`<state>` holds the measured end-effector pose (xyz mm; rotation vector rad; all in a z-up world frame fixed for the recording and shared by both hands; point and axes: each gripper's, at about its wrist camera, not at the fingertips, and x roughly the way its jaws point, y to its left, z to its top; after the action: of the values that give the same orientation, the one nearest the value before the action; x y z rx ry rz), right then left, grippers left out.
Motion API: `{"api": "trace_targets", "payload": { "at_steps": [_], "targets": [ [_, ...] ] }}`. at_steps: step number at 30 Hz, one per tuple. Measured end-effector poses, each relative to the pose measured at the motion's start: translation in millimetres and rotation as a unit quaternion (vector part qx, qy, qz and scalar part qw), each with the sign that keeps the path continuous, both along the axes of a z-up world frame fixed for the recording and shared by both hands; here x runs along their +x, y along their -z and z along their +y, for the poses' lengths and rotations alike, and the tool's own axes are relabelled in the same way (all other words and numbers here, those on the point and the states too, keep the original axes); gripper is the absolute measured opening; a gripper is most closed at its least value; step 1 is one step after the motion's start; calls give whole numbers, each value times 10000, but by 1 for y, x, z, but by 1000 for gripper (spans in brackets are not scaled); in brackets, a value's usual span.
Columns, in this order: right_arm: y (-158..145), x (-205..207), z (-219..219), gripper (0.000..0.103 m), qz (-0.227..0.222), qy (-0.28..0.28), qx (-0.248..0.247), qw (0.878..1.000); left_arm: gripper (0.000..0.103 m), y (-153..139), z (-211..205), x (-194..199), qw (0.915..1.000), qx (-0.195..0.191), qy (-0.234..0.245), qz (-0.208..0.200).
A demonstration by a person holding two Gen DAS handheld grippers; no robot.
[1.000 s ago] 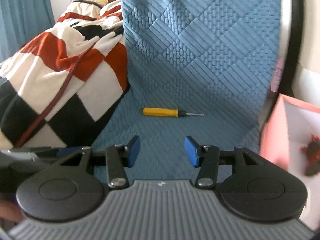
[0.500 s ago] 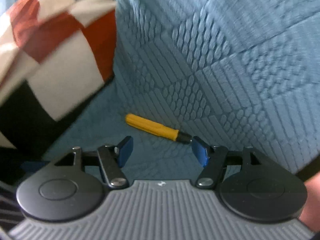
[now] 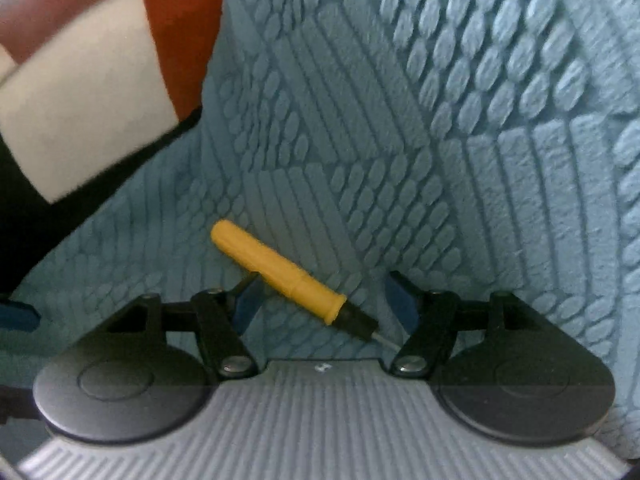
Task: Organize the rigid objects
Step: 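Lower the right gripper onto the yellow screwdriver handle and close it, then lift the screwdriver with the right gripper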
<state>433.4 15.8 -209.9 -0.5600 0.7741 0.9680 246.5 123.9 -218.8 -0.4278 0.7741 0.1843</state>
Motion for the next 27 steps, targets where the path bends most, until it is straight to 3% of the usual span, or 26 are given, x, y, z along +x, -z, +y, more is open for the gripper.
{"api": "trace_targets", "payload": {
  "at_steps": [5,8,9,10,13,27],
  "targets": [
    [0,6,5,66,422,76,-136,9990,66,0,0,1,10000,1,0,16],
    [-4,8,0,48,564,144,-169,9982,66,-1,1,0,10000,-49,-25,-12],
    [-6,8,-2,36,517,140,-197,9984,66,-2,1,0,10000,-63,-31,-23],
    [-7,4,-4,31,384,125,-227,9989,66,-2,1,-1,10000,-81,-40,-37],
    [-7,-15,-7,29,78,-48,-403,9991,66,-2,1,-2,9998,-180,-93,-72],
    [-23,-73,-28,23,193,418,-501,9977,66,-4,10,-7,9985,-463,-236,-167]
  ]
}}
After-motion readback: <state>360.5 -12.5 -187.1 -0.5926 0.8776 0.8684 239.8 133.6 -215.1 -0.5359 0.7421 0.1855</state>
